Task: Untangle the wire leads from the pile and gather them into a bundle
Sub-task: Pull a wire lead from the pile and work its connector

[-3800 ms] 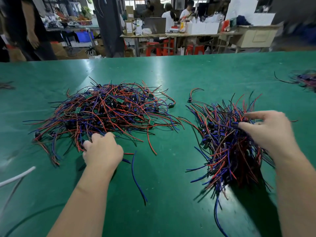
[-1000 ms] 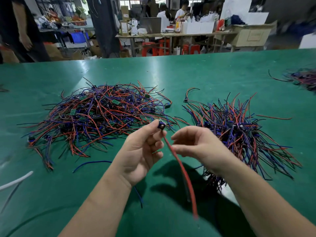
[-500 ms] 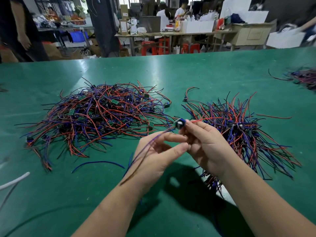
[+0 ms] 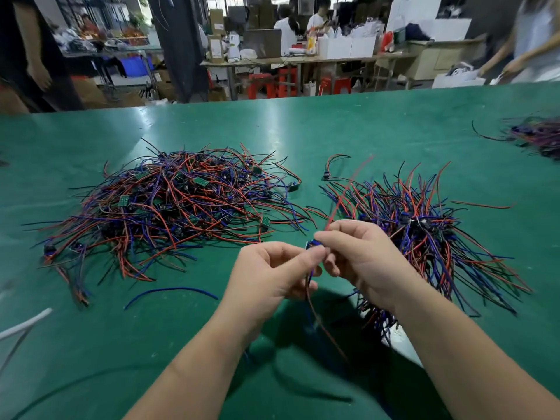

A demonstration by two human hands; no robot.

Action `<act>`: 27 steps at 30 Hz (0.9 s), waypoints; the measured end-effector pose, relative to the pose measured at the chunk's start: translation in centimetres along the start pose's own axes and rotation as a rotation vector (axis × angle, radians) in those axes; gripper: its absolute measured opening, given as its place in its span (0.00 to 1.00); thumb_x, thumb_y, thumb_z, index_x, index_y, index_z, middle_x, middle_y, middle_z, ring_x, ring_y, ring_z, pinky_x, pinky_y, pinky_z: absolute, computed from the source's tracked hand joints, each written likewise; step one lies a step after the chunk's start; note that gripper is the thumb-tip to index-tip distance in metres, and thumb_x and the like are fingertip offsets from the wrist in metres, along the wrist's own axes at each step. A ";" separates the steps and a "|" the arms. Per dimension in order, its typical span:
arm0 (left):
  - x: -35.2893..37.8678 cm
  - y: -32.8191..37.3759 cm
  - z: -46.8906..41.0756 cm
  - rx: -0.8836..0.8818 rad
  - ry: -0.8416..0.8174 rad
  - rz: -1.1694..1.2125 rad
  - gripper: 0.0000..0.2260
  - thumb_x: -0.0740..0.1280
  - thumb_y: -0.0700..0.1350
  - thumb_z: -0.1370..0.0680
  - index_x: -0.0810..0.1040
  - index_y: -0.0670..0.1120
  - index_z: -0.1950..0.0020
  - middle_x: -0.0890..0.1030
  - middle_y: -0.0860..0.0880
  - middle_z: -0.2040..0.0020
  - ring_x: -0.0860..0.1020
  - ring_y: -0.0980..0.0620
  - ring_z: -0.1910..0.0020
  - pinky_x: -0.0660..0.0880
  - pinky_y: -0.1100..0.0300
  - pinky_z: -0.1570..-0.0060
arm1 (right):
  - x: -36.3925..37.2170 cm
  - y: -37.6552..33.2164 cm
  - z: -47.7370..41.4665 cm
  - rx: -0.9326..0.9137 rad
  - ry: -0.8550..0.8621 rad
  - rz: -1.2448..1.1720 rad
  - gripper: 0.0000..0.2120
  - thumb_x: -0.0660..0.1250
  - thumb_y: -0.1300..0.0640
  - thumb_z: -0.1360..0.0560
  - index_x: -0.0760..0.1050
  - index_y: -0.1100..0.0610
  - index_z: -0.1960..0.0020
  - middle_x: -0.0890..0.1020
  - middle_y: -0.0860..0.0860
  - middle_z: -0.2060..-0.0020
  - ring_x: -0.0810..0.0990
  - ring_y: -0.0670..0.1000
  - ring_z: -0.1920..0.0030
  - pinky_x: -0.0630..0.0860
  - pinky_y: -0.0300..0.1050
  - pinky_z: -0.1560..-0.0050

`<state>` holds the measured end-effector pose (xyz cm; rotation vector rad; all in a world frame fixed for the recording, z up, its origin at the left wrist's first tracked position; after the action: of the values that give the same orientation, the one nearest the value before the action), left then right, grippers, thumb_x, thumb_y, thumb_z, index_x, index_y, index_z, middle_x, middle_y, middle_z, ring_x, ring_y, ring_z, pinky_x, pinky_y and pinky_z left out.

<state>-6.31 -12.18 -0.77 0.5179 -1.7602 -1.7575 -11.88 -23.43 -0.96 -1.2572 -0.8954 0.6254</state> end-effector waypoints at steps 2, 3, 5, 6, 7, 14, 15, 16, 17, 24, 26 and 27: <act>0.0 -0.5 0.0 -0.019 -0.006 -0.018 0.12 0.75 0.54 0.41 0.85 0.47 0.66 0.83 0.47 0.68 0.77 0.54 0.74 0.77 0.62 0.70 | 0.1 0.4 0.0 0.005 -0.003 0.020 0.13 0.68 0.66 0.28 0.75 0.58 0.70 0.74 0.53 0.76 0.69 0.47 0.78 0.66 0.36 0.77; 0.0 -0.7 -0.1 -0.033 -0.013 -0.007 0.10 0.75 0.52 0.40 0.85 0.47 0.66 0.83 0.47 0.68 0.76 0.55 0.73 0.77 0.62 0.69 | 0.0 0.4 0.0 0.016 0.002 0.015 0.11 0.70 0.65 0.29 0.76 0.58 0.69 0.75 0.53 0.76 0.69 0.47 0.78 0.66 0.37 0.76; 0.2 -1.0 -0.1 -0.060 -0.032 0.029 0.07 0.74 0.49 0.37 0.85 0.46 0.65 0.83 0.47 0.67 0.77 0.55 0.73 0.78 0.62 0.69 | 0.0 0.5 0.0 0.058 0.005 -0.040 0.04 0.73 0.61 0.35 0.79 0.59 0.66 0.76 0.55 0.71 0.71 0.48 0.74 0.67 0.40 0.71; 0.3 -1.0 -0.1 -0.069 -0.038 0.043 0.07 0.73 0.49 0.37 0.85 0.47 0.66 0.83 0.46 0.67 0.77 0.54 0.73 0.77 0.62 0.69 | 0.0 0.6 0.0 0.074 0.004 -0.067 0.04 0.73 0.59 0.38 0.81 0.59 0.65 0.77 0.56 0.68 0.72 0.49 0.72 0.68 0.41 0.69; 0.3 -1.1 -0.1 -0.075 -0.039 0.052 0.06 0.73 0.50 0.37 0.85 0.47 0.66 0.83 0.46 0.67 0.78 0.54 0.73 0.77 0.62 0.70 | 0.0 0.6 0.1 0.084 -0.002 -0.068 0.05 0.73 0.58 0.40 0.82 0.59 0.65 0.77 0.56 0.67 0.72 0.49 0.71 0.68 0.41 0.68; 0.6 -1.5 0.0 -0.120 -0.092 0.001 0.11 0.72 0.51 0.37 0.81 0.43 0.69 0.82 0.44 0.70 0.79 0.52 0.74 0.78 0.63 0.70 | -0.4 -0.1 0.2 0.049 0.033 -0.055 0.06 0.72 0.58 0.39 0.78 0.60 0.65 0.78 0.53 0.71 0.73 0.44 0.75 0.70 0.33 0.73; 0.9 -1.6 0.1 -0.129 -0.146 -0.032 0.11 0.73 0.51 0.37 0.80 0.43 0.68 0.82 0.44 0.70 0.79 0.52 0.74 0.78 0.63 0.70 | -1.0 -0.6 0.1 0.029 0.068 -0.083 0.07 0.71 0.59 0.38 0.78 0.61 0.63 0.79 0.53 0.71 0.73 0.44 0.75 0.70 0.32 0.74; 1.3 -1.7 0.4 -0.141 -0.208 -0.073 0.11 0.73 0.51 0.36 0.79 0.43 0.67 0.82 0.45 0.70 0.79 0.52 0.74 0.77 0.64 0.71 | -1.7 -1.1 0.0 0.009 0.106 -0.121 0.07 0.71 0.60 0.38 0.77 0.61 0.62 0.79 0.52 0.72 0.74 0.43 0.75 0.71 0.32 0.75; 1.8 -1.9 0.6 -0.151 -0.276 -0.115 0.10 0.75 0.49 0.34 0.79 0.44 0.67 0.82 0.45 0.70 0.80 0.52 0.74 0.76 0.64 0.72 | -2.5 -1.5 -0.1 -0.007 0.148 -0.161 0.07 0.70 0.61 0.37 0.77 0.61 0.61 0.80 0.52 0.72 0.74 0.43 0.76 0.71 0.31 0.75; 2.7 -3.4 1.8 -0.259 -0.534 -0.330 0.09 0.74 0.45 0.30 0.80 0.48 0.70 0.82 0.49 0.71 0.79 0.55 0.73 0.74 0.66 0.73 | -6.7 -2.5 -0.2 -0.058 0.405 -0.406 0.03 0.66 0.66 0.25 0.76 0.60 0.54 0.79 0.54 0.66 0.75 0.43 0.74 0.71 0.30 0.74; 1.7 -3.4 1.3 -0.268 -0.461 -0.315 0.11 0.74 0.44 0.29 0.79 0.47 0.71 0.82 0.48 0.71 0.79 0.54 0.74 0.74 0.66 0.73 | -8.0 -3.2 0.0 -0.177 0.476 -0.482 0.09 0.64 0.68 0.24 0.73 0.56 0.49 0.78 0.55 0.61 0.78 0.45 0.70 0.74 0.32 0.67; 1.2 -3.3 0.9 -0.268 -0.406 -0.281 0.12 0.73 0.43 0.28 0.79 0.47 0.71 0.82 0.47 0.71 0.79 0.54 0.74 0.73 0.66 0.74 | -8.4 -3.5 0.1 -0.230 0.502 -0.497 0.11 0.63 0.68 0.23 0.70 0.54 0.46 0.77 0.56 0.58 0.79 0.46 0.67 0.75 0.33 0.65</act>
<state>-8.20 -12.44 -3.83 0.3203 -1.7310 -2.3912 -16.69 -30.99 0.56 -1.2496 -0.8202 -0.1899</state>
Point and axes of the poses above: each hand's wrist, its own z-axis away from the middle knuckle, its own x-axis out of the palm, y = z × x, the point moved 8 cm from there along -z, towards the middle knuckle
